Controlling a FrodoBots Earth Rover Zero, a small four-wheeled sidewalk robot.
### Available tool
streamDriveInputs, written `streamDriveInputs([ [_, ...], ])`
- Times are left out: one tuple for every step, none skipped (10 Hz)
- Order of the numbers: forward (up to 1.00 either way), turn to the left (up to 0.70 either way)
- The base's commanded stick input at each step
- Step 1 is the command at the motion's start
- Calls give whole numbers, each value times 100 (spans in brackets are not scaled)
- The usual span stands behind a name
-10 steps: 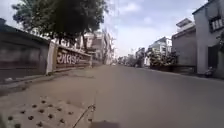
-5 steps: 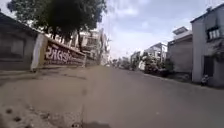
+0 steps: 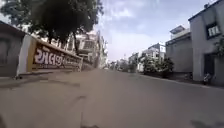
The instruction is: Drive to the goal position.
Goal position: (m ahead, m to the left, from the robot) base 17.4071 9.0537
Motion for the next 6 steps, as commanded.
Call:
streamDriveInputs([
  [100,6],
  [100,6],
  [100,6],
  [100,6],
  [100,6],
  [100,6],
])
